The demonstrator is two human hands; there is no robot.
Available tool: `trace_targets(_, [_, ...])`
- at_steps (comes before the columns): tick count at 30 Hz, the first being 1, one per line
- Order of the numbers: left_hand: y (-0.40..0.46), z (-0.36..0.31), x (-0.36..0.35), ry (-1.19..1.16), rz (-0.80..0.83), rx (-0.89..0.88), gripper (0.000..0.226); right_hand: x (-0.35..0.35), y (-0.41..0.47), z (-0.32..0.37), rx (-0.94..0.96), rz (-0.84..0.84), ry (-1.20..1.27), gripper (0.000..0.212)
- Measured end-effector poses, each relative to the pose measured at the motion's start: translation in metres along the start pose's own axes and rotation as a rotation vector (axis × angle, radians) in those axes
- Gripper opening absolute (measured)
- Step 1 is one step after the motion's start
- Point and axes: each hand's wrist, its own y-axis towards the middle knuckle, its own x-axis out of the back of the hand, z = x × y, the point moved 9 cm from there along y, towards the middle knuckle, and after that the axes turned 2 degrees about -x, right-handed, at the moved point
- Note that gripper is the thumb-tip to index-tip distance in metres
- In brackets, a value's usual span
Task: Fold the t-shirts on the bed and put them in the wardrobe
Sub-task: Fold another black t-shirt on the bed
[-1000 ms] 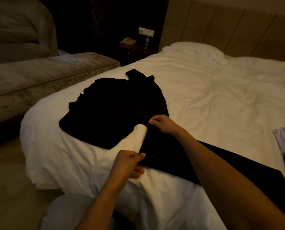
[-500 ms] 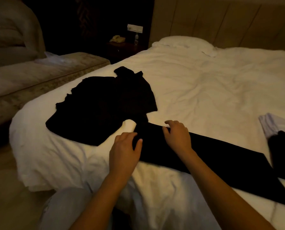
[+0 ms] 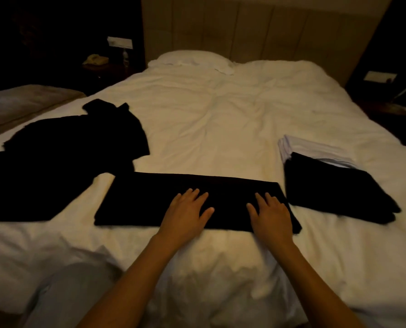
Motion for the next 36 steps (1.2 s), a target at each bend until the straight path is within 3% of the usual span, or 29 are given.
trace_targets(4, [0.012,-0.013,-0.014,0.037,0.029,0.015,0.061,0.005,-0.007,-0.041,-0.153,0.012,0.12,0.068])
trace_targets(7, [0.02,-0.017,-0.015,-0.075,0.014,0.052,0.061,0.007,-0.002,-0.066,-0.305,0.024,0.268,0.072])
trace_targets(9, [0.027,-0.021,-0.012,-0.288,0.021,0.097,0.062,0.003,0.006,-0.076,-0.374,0.099,0.434,0.066])
trace_targets(13, [0.041,-0.015,-0.02,-1.016,-0.012,0.327,0.063,-0.013,0.015,-0.081,-0.537,0.268,1.029,0.045])
trace_targets(15, [0.041,-0.005,-0.034,-1.258,-0.035,0.442,0.07,-0.015,0.013,-0.076,-0.602,0.32,1.251,0.033])
trace_targets(20, [0.038,-0.001,-0.048,-1.308,-0.054,0.509,0.067,0.021,0.017,-0.033,-0.499,0.351,1.602,0.006])
trace_targets(28, [0.031,-0.011,-0.025,-1.467,-0.071,0.467,0.063,0.088,0.028,0.068,-0.226,0.341,1.521,0.025])
trace_targets(34, [0.009,0.028,0.019,-1.703,-0.249,0.394,0.061,0.097,0.036,0.147,-0.139,0.38,1.352,0.011])
trace_targets(36, [-0.003,0.049,0.03,-1.72,-0.279,0.39,0.06,0.09,0.036,0.174,-0.124,0.414,1.283,0.017])
